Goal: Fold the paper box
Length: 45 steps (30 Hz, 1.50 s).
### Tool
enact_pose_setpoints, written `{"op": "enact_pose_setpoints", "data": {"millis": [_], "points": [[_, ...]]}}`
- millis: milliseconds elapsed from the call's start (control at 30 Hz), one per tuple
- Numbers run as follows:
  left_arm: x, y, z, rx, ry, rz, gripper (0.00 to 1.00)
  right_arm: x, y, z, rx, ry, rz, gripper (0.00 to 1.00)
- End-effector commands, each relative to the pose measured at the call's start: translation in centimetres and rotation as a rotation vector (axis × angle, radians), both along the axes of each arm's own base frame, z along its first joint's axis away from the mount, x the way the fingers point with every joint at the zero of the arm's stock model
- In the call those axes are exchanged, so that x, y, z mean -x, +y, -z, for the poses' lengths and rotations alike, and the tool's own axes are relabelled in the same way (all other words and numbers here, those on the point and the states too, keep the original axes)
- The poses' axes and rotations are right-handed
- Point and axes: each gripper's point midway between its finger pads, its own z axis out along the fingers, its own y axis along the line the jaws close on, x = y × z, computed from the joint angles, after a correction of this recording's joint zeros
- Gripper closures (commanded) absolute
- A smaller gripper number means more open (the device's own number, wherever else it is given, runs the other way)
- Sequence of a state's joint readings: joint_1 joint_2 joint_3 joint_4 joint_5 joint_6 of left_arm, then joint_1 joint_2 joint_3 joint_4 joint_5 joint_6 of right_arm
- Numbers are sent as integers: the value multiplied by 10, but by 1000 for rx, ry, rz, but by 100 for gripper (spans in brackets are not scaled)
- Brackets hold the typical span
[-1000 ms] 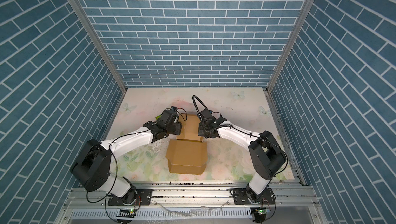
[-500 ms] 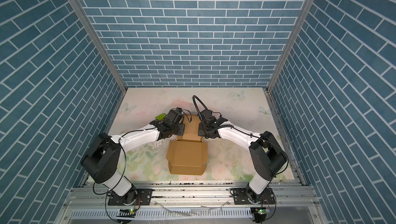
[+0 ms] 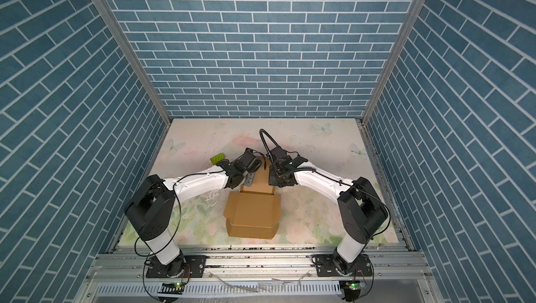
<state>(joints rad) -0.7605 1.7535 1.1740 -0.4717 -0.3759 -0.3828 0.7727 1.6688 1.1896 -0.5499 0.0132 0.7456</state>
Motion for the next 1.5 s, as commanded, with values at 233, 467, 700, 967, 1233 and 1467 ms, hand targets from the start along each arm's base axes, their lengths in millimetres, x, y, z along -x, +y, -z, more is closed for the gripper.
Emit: {"op": "enact_pose_setpoints", "data": {"millis": [233, 467, 700, 967, 1233, 1467], "points": [[51, -12, 39, -16, 195, 20, 85, 30, -6, 10, 99, 181, -101, 100], [51, -22, 48, -2, 256, 52, 82, 15, -2, 19, 119, 182, -94, 100], [53, -20, 58, 24, 305, 37, 82, -7, 4, 12, 44, 34, -63, 99], [52, -14, 54, 17, 305, 12, 82, -19, 3, 17, 9, -64, -19, 84], [45, -6, 53, -14, 262, -23, 82, -20, -6, 25, 32, -113, 13, 95], [38, 8, 57, -76, 214, -81, 83, -17, -17, 24, 51, -142, 26, 100]]}}
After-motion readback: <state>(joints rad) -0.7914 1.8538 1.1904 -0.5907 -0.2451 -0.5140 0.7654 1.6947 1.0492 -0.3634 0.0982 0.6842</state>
